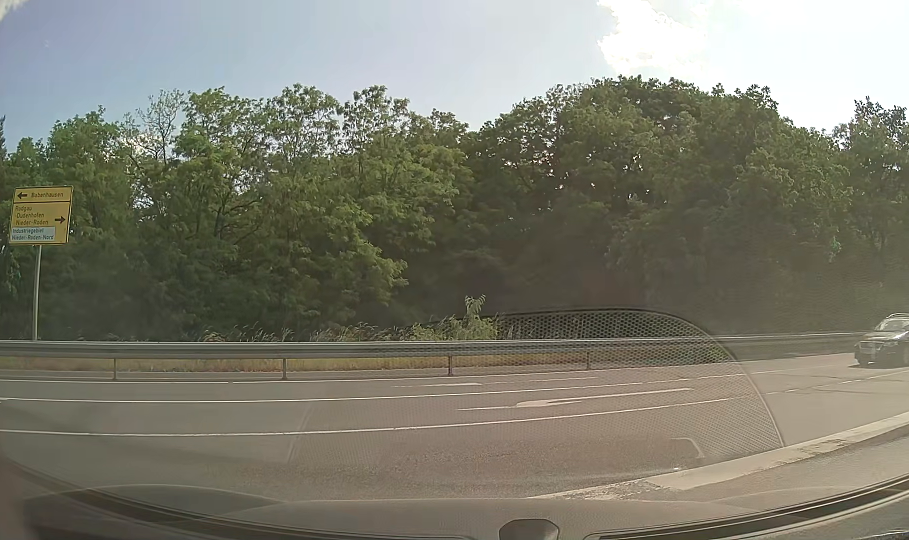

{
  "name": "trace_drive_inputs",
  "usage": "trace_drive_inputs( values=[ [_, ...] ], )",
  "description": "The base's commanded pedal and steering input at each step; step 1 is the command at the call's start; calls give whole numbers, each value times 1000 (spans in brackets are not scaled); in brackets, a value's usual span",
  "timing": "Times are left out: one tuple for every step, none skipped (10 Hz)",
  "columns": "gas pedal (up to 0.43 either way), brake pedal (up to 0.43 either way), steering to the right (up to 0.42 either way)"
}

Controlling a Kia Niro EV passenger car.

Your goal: Follow the waypoints while adhering to traffic rules and regulations

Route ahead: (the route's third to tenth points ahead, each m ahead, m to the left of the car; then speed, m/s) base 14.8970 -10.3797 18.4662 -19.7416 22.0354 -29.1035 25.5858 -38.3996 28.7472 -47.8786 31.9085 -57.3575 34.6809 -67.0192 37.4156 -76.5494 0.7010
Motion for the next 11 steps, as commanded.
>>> trace_drive_inputs(
  values=[
    [0, 256, 175],
    [0, 250, 177],
    [0, 238, 180],
    [0, 207, 183],
    [0, 152, 184],
    [0, 128, 184],
    [0, 85, 184],
    [0, 43, 184],
    [0, 30, 184],
    [0, 37, 185],
    [0, 30, 185]
  ],
)
